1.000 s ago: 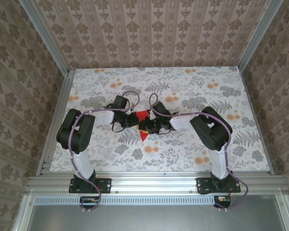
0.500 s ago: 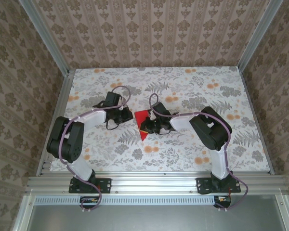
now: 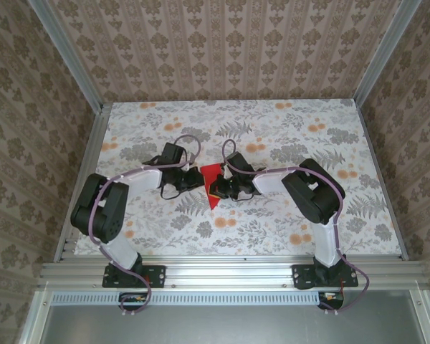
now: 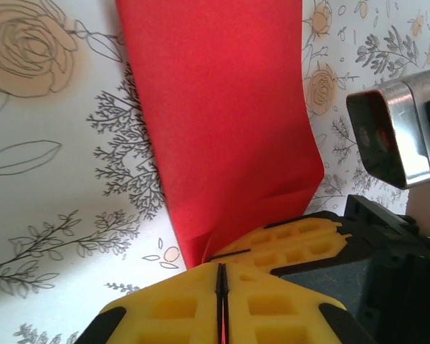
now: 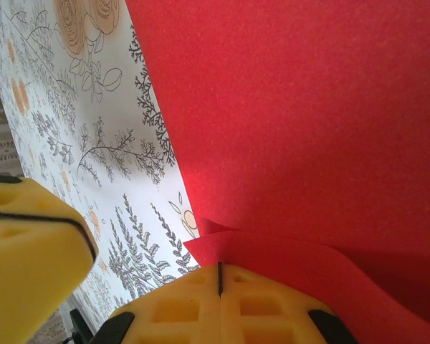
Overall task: Fold a paper plane with a square sheet of paper (pick it up from the middle)
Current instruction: Third fold the triangle at the center of the table.
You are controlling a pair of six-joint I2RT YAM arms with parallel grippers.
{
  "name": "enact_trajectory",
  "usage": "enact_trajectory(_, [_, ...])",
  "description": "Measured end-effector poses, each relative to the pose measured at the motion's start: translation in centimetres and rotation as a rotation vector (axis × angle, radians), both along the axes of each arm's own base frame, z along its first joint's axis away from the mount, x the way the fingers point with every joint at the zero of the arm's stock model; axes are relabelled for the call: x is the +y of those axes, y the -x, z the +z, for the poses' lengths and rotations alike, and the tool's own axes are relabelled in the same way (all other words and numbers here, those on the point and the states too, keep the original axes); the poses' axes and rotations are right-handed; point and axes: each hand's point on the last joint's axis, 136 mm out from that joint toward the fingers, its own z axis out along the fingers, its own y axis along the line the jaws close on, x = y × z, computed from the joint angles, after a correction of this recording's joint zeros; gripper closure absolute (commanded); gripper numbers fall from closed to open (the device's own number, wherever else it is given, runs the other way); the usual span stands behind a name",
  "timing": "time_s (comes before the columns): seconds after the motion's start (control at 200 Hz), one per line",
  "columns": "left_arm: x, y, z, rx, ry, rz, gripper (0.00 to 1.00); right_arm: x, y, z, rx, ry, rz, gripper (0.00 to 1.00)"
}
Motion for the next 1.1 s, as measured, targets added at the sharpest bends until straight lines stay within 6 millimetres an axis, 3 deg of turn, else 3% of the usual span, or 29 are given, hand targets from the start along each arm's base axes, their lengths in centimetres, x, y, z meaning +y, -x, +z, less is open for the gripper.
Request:
enact_trajectory(0.23, [-1.1,1.0,-1.9,0.051,-0.019,-0.040,0.95,0.0,0.0,0.0,0.000,0.000,0.000,1.00])
enact_trajectory(1.1, [-1.1,0.3,-3.3,0.082,-0.083,-0.027,1.00,-0.1,-0.1,0.0,-0.001,0.002,-0.004,1.00])
